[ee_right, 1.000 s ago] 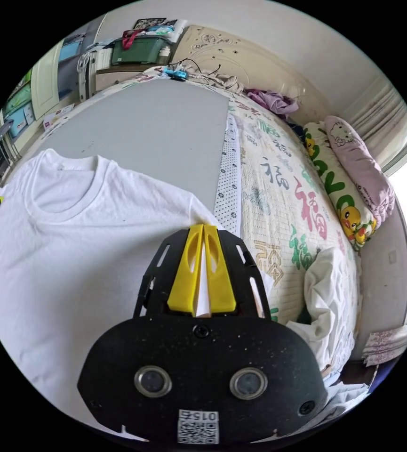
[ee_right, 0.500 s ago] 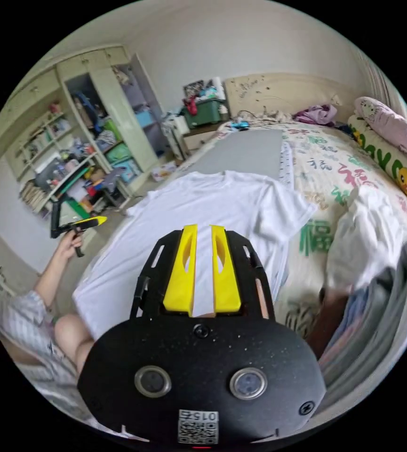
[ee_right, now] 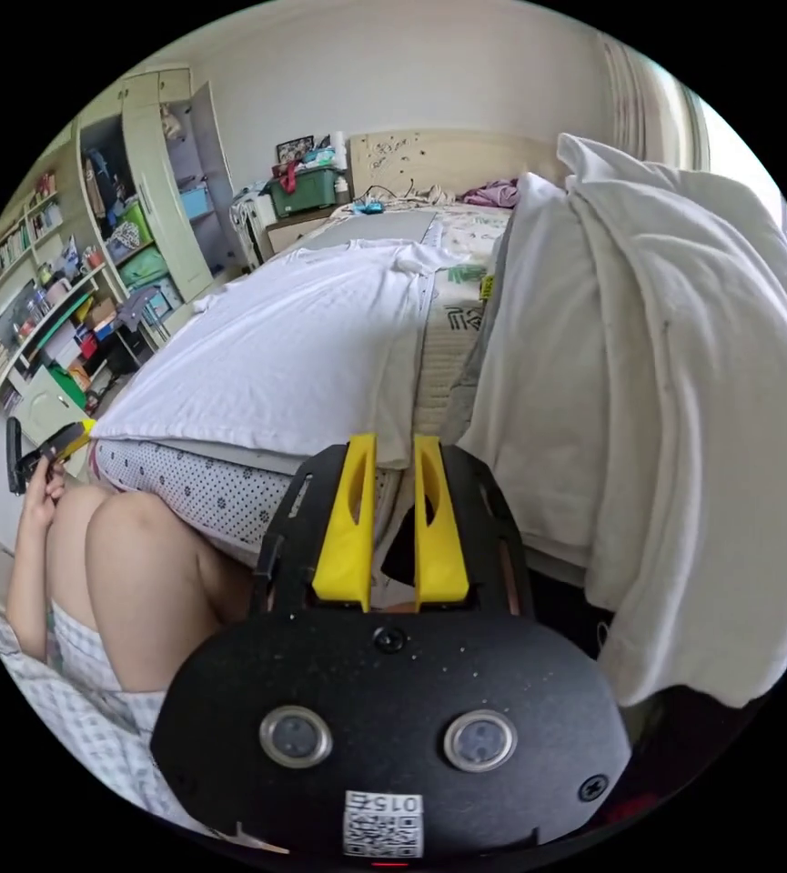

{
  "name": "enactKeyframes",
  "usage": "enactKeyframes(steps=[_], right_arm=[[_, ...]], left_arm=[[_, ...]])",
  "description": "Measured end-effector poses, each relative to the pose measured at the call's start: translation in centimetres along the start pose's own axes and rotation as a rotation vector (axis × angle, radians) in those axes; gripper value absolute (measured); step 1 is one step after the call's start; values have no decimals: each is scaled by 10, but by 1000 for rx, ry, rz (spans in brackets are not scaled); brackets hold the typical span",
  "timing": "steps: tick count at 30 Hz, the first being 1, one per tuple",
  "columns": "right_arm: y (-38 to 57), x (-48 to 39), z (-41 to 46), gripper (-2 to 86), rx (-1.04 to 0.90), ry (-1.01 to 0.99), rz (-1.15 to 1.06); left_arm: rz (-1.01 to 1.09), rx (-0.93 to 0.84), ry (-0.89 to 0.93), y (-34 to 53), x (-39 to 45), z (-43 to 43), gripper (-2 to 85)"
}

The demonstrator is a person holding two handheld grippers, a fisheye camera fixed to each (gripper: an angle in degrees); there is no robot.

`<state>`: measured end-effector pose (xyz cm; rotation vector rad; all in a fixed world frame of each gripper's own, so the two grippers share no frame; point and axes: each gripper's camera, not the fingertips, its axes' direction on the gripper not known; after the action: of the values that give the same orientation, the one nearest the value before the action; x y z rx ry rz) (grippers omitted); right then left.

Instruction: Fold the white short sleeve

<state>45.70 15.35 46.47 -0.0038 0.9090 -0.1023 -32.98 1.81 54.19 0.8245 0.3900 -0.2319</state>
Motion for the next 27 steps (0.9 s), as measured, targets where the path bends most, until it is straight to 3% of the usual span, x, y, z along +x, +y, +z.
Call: enactKeyframes(steps=[5,10,17,23,27], right_arm=[[2,-8,8,0,-82,63,-18],[21,-11,-12,-9,-48,103,-59],[35,-4,-39,-10,-49,83,-46],[41,-6,-46,-1,-20,96,6],[45,-1,-49,25,3,-11,39]], left_arm=[[6,-13,-26,-5,9,-12,47],[-5,-20,2,-3,5,-34,-4],[-22,47,-55,9,-4,-81,-4],[-65,-6,130,9,-15,-86,64],[-34,-6,99,10,-5,-85,27]])
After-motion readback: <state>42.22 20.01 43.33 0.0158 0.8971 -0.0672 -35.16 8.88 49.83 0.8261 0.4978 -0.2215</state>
